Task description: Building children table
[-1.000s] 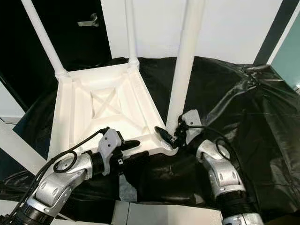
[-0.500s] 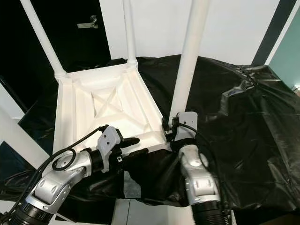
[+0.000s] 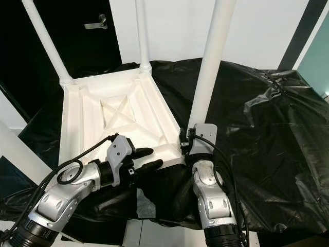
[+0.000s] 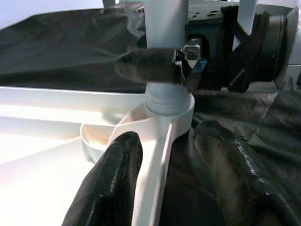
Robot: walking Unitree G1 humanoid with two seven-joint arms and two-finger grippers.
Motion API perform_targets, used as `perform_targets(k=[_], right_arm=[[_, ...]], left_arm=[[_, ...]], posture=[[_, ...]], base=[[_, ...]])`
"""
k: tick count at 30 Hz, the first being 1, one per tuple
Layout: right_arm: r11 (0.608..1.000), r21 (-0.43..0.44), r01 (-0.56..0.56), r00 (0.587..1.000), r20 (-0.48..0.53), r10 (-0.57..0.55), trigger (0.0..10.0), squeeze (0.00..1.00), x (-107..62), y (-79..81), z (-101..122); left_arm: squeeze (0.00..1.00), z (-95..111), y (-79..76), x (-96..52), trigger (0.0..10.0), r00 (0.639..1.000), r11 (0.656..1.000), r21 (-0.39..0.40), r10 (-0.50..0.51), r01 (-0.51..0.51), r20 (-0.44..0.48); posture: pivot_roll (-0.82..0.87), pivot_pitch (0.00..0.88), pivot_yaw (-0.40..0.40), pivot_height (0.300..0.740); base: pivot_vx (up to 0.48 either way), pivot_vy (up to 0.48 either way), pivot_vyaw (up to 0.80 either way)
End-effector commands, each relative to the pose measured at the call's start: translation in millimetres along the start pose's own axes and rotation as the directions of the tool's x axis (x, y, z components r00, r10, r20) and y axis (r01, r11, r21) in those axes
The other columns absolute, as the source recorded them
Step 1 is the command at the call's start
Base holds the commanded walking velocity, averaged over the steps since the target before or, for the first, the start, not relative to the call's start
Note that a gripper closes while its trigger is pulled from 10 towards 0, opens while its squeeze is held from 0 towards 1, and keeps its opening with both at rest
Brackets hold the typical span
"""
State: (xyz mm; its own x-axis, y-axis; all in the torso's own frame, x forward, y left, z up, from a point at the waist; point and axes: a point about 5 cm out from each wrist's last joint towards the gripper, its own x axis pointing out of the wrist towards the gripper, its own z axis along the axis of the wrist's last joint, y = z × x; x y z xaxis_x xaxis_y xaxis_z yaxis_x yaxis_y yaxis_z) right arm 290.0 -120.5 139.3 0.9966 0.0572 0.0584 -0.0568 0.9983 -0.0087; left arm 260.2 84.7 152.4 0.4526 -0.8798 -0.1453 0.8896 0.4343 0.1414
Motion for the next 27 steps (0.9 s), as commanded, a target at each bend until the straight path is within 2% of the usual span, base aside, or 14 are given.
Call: perform_targets(k=[1, 5, 7, 8, 10, 11, 12, 14, 15, 17, 24, 25, 26, 27], right_arm=[[0.999, 0.008, -0.033, 0.999, 0.012, 0.033, 10.0, 1.00, 0.6, -2.9, 5.0], [0.999, 0.009, -0.052, 0.998, 0.021, 0.052, 10.0, 1.00, 0.4, -4.9, 7.3], [0.984, -0.016, -0.176, 0.983, 0.040, 0.177, 10.0, 1.00, -1.0, -12.8, 11.0], [0.984, -0.016, -0.176, 0.983, 0.040, 0.177, 10.0, 1.00, -1.0, -12.8, 11.0], [0.953, -0.014, -0.304, 0.952, 0.039, 0.304, 10.0, 1.00, -1.5, -17.3, 12.5], [0.930, -0.027, -0.368, 0.929, 0.031, 0.368, 10.0, 0.00, -0.7, -18.4, 12.1], [0.930, -0.027, -0.368, 0.929, 0.031, 0.368, 10.0, 0.00, -0.7, -18.4, 12.1], [0.879, -0.032, -0.476, 0.880, -0.002, 0.476, 10.0, 0.00, 1.7, -19.3, 10.1], [0.879, -0.032, -0.476, 0.880, -0.002, 0.476, 10.0, 0.00, 1.7, -19.3, 10.1], [0.833, -0.060, -0.549, 0.836, -0.030, 0.549, 10.0, 0.00, 5.4, -20.5, 9.0], [0.761, -0.096, -0.642, 0.767, -0.091, 0.635, 10.0, 0.00, 11.5, -22.4, 5.8], [0.736, -0.114, -0.667, 0.745, -0.118, 0.657, 4.1, 0.00, 13.9, -24.3, 4.2], [0.715, -0.126, -0.688, 0.725, -0.140, 0.674, 0.0, 0.00, 14.7, -26.0, 2.6], [0.715, -0.126, -0.688, 0.725, -0.140, 0.674, 0.0, 0.00, 14.7, -26.0, 2.6]], left_arm=[[0.00, 1.3, -0.9, -0.9, 10.0, 0.998, 0.998, -0.002, -0.059, 0.059, 0.009], [0.00, 2.0, -0.2, -1.3, 10.0, 0.999, 0.999, -0.004, -0.052, 0.052, 0.012], [0.00, 1.2, -0.3, -3.3, 10.0, 0.999, 0.999, 0.000, -0.049, 0.049, 0.008], [0.00, 1.2, -0.3, -3.3, 10.0, 0.999, 0.999, 0.000, -0.049, 0.049, 0.008], [0.00, 1.0, 0.5, -4.3, 10.0, 0.999, 0.999, 0.003, -0.045, 0.045, 0.005], [0.00, 1.2, 1.0, -4.8, 10.0, 0.999, 0.999, 0.003, -0.044, 0.044, 0.005], [0.00, 1.2, 1.0, -4.8, 10.0, 0.999, 0.999, 0.003, -0.044, 0.044, 0.005], [0.00, 1.4, 1.9, -5.6, 10.0, 0.999, 0.999, 0.005, -0.043, 0.043, 0.005], [0.00, 1.4, 1.9, -5.6, 10.0, 0.999, 0.999, 0.005, -0.043, 0.043, 0.005], [0.00, 1.6, 2.8, -5.7, 10.0, 0.999, 0.999, 0.009, -0.043, 0.043, 0.004], [0.00, 2.6, 3.8, -5.7, 10.0, 0.999, 0.999, 0.014, -0.043, 0.043, 0.006], [0.00, 3.0, 3.9, -5.8, 10.0, 0.999, 0.999, 0.017, -0.043, 0.042, 0.007], [0.00, 3.4, 3.7, -6.1, 10.0, 0.999, 0.999, 0.018, -0.042, 0.042, 0.007], [0.00, 3.4, 3.7, -6.1, 10.0, 0.999, 0.999, 0.018, -0.042, 0.042, 0.007]], posture=[[0.02, 0.000, 0.013, 0.740], [0.02, 0.000, 0.011, 0.740], [0.03, 0.000, 0.006, 0.740], [0.03, 0.000, 0.006, 0.740], [0.03, 0.000, 0.004, 0.740], [0.03, 0.000, 0.004, 0.740], [0.03, 0.000, 0.004, 0.740], [0.03, 0.000, 0.005, 0.740], [0.03, 0.000, 0.005, 0.740], [0.03, 0.000, 0.005, 0.740], [0.04, 0.000, 0.005, 0.740], [0.04, 0.000, 0.002, 0.740], [0.05, 0.000, 0.002, 0.740], [0.05, 0.000, 0.002, 0.740]], base=[[0.000, 0.000, 0.00], [0.000, 0.000, 0.00], [0.000, 0.000, 0.00], [0.000, 0.000, 0.00], [0.000, 0.000, 0.00], [0.000, 0.000, 0.00], [0.000, 0.000, 0.00], [0.000, 0.000, 0.00], [0.000, 0.000, 0.00], [0.000, 0.000, 0.00], [0.000, 0.000, 0.00], [0.000, 0.000, 0.00], [0.000, 0.000, 0.00], [0.000, 0.000, 0.00]])
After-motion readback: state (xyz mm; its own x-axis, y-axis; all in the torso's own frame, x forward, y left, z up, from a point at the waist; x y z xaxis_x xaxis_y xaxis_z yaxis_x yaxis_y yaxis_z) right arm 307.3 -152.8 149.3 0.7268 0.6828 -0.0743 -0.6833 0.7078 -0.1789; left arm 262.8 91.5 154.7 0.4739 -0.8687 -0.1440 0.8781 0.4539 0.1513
